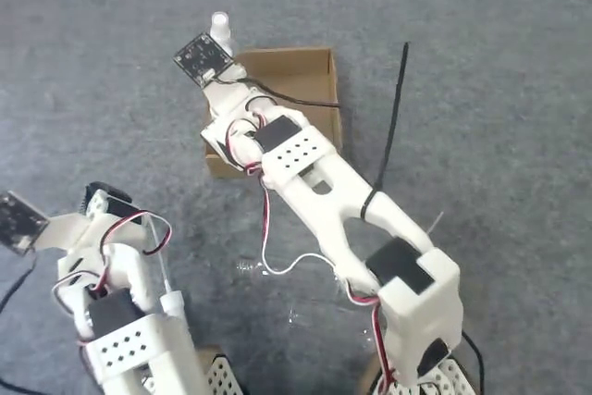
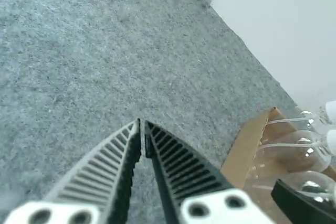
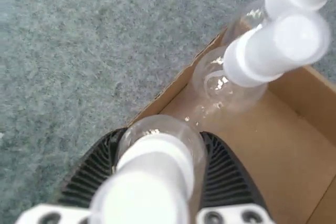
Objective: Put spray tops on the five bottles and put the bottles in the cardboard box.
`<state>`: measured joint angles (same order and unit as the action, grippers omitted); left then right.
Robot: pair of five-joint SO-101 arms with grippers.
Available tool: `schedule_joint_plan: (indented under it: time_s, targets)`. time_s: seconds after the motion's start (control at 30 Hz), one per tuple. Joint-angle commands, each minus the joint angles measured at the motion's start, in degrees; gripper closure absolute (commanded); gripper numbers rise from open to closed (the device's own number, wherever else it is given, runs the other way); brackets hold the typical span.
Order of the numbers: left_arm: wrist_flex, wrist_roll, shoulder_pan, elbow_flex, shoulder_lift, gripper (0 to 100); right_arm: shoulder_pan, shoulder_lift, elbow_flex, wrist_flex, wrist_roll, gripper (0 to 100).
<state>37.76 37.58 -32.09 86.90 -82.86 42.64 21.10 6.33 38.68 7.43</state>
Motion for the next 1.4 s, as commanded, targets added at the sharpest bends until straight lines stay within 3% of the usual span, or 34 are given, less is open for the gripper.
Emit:
schedule_joint_plan:
  time_s: [0.0,0.5,0.73,1.37]
  targets:
    - [-1.8,-0.6,-0.2,-0.7,-0.8,99,0.6,-0.4,4.8,-0.3,-0.6,99.2]
    - [-1.8,-0.6,-0.2,-0.7,-0.8,99,0.2,5.5,9.4,0.2,-0.5,98.7]
    - [-1.8,-0.6,-0.2,-0.6,-0.8,99,0.1,6.9,9.8,0.3,-0.5,85.9]
    - [-1.8,-0.6,-0.1,-0.6,-0.8,99,-0.4,5.6,10.1,3.8,-0.5,82.0]
